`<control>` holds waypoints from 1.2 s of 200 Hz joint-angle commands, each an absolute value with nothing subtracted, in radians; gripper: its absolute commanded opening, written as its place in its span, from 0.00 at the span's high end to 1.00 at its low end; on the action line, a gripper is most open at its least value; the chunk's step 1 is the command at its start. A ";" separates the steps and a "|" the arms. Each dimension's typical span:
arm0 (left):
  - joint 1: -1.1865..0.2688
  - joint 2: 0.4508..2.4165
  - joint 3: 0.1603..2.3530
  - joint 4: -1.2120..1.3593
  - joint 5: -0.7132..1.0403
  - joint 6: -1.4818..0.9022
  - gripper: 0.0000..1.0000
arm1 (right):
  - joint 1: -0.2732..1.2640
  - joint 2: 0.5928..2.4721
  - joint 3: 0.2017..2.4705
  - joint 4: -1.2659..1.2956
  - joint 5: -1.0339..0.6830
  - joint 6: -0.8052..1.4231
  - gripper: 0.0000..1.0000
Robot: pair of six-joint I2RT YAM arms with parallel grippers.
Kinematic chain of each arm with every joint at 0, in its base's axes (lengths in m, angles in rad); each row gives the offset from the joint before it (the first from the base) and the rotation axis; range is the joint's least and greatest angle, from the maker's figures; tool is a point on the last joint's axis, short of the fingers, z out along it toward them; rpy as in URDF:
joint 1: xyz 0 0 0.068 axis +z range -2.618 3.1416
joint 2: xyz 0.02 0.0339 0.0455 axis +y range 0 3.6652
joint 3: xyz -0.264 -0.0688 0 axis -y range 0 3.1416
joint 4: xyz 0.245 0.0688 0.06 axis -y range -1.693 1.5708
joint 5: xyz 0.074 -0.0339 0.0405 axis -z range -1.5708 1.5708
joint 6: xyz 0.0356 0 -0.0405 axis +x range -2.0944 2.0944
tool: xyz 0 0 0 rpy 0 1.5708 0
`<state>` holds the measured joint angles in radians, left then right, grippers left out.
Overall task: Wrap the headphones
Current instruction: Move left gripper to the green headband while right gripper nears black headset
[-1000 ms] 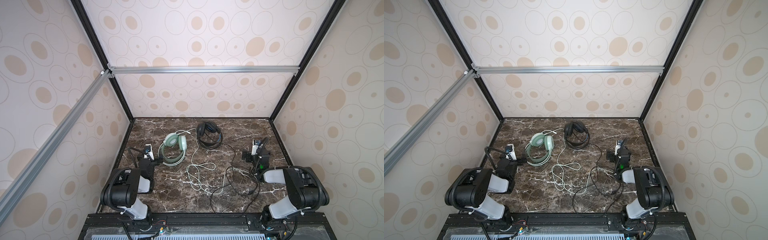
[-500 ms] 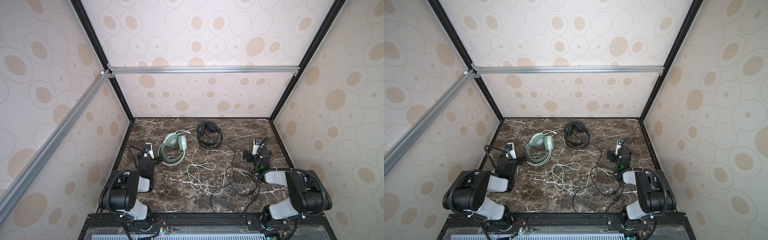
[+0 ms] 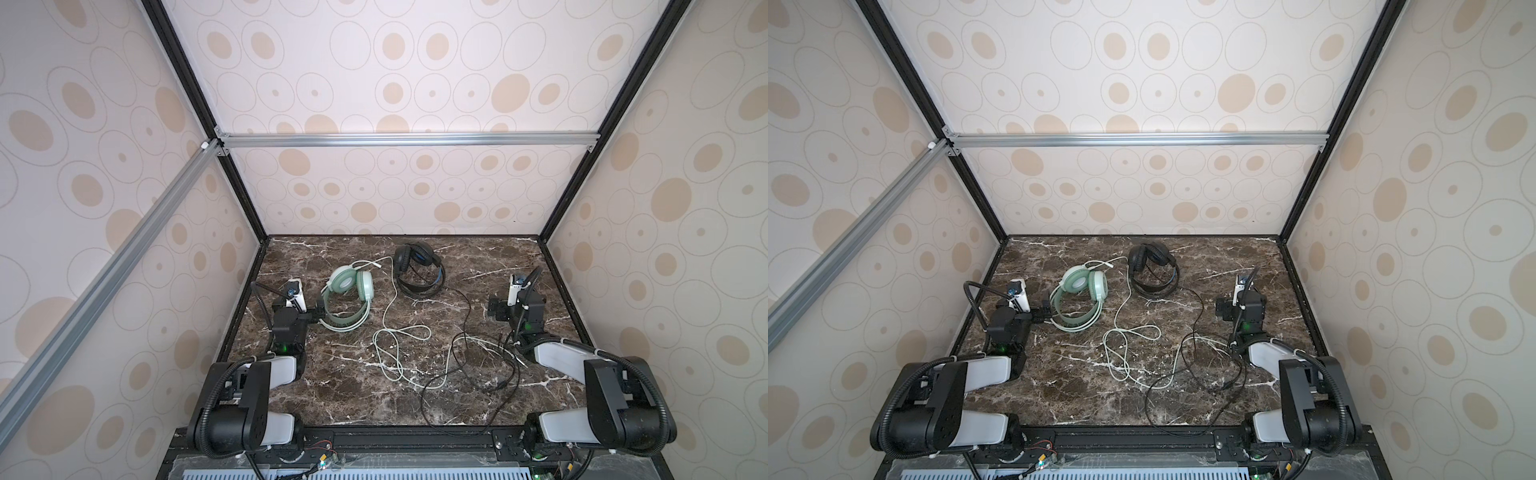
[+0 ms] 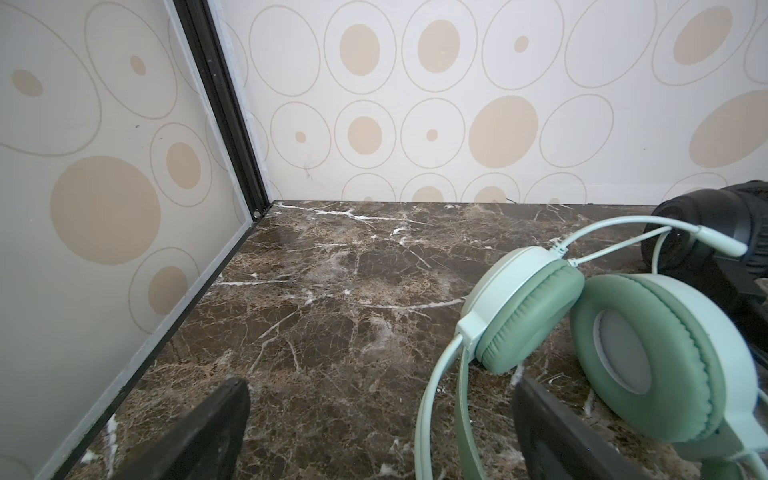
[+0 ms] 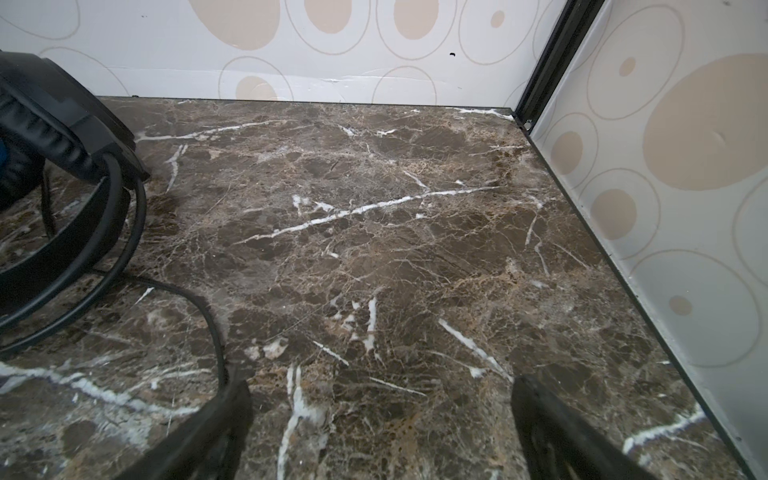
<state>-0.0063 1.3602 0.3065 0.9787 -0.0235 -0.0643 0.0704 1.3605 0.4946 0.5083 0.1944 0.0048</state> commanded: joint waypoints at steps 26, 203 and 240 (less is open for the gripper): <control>-0.002 1.260 0.365 0.795 0.004 -0.154 0.02 | 0.067 1.269 0.555 0.353 0.157 0.049 0.00; -0.049 1.177 0.671 0.112 0.074 -0.562 0.02 | 0.266 1.156 0.866 -0.202 0.249 0.205 0.00; -0.090 1.214 0.743 -0.029 0.070 -0.607 0.02 | 0.308 1.229 0.944 -0.253 0.240 0.242 0.00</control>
